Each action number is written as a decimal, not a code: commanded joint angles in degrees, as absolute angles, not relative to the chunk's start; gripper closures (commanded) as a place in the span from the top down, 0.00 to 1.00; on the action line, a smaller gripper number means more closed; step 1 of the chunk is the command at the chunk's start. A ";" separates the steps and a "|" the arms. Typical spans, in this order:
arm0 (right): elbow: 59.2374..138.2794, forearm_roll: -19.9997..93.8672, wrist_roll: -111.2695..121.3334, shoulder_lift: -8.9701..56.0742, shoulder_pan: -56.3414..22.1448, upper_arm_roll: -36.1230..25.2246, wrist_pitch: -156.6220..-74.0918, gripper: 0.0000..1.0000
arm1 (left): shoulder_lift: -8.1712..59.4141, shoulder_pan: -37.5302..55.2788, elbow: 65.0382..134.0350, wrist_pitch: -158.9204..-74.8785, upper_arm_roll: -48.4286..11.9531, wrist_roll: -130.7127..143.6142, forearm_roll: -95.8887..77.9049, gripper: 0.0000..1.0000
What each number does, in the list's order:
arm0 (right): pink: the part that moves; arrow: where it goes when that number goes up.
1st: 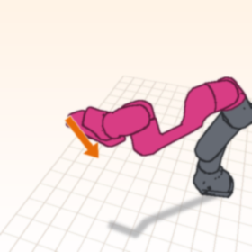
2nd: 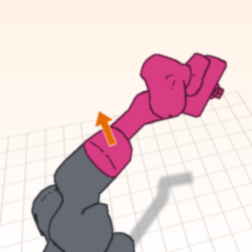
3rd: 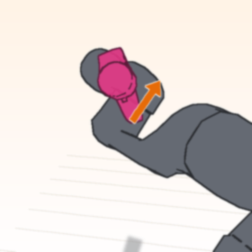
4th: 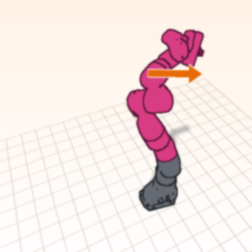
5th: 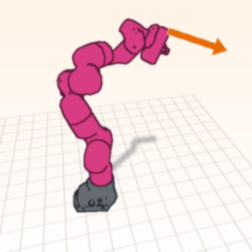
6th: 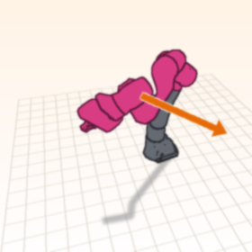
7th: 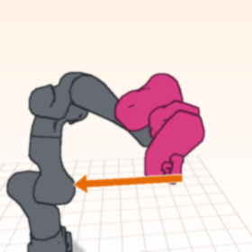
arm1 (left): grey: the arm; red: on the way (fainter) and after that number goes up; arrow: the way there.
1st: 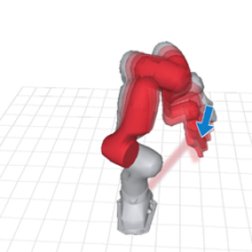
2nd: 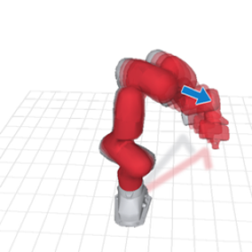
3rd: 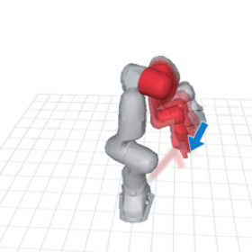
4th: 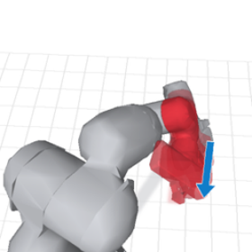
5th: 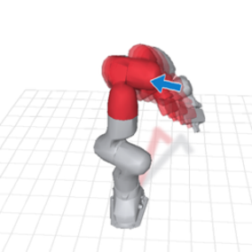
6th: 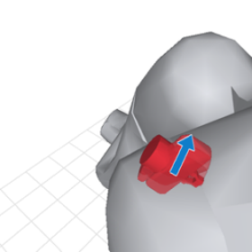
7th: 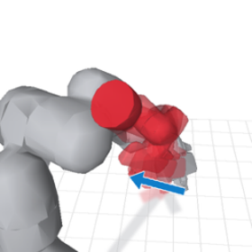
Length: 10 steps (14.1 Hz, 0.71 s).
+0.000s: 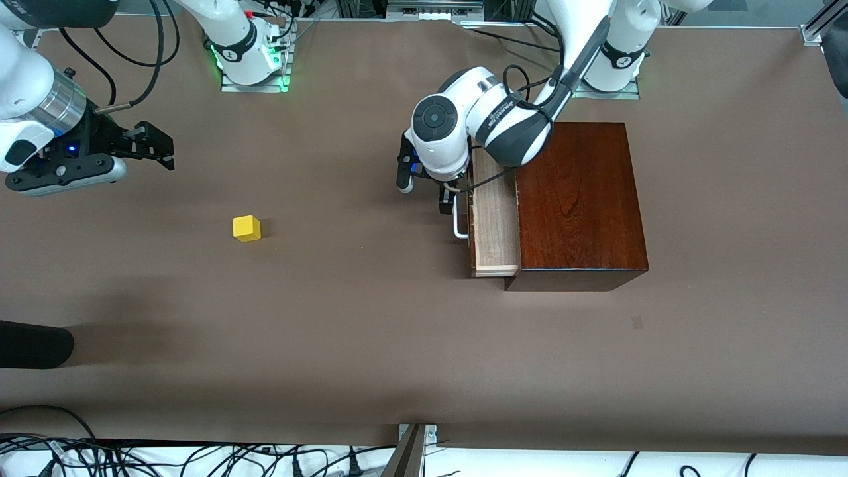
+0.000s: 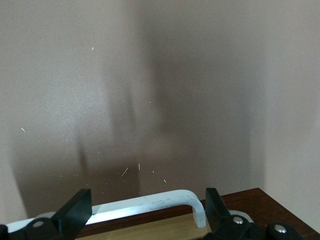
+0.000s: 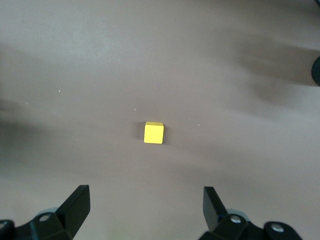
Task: Open drawer, take yellow block, close drawer
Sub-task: 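Push the drawer front inward with the left gripper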
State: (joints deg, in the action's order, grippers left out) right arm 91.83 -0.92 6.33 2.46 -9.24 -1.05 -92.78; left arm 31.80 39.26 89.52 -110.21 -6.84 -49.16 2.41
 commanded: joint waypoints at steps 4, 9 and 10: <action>91.23 -1.58 5.54 2.20 -9.05 -0.62 -91.67 1.00 | 30.50 37.44 91.41 -103.73 -5.80 -50.19 5.09 1.00; 91.23 -1.67 5.45 2.20 -9.05 -0.70 -91.76 1.00 | 29.27 35.51 90.97 -98.71 -5.45 -49.84 5.89 1.00; 91.23 -1.58 5.45 2.20 -9.05 -0.62 -91.76 1.00 | 29.27 35.33 90.97 -97.92 -5.36 -49.75 5.89 1.00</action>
State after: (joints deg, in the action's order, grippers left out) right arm 91.83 -0.92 6.33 2.46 -9.24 -1.04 -92.77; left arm 31.11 36.27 88.98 -99.84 -5.85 -49.41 3.89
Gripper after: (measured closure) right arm 0.000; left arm 0.000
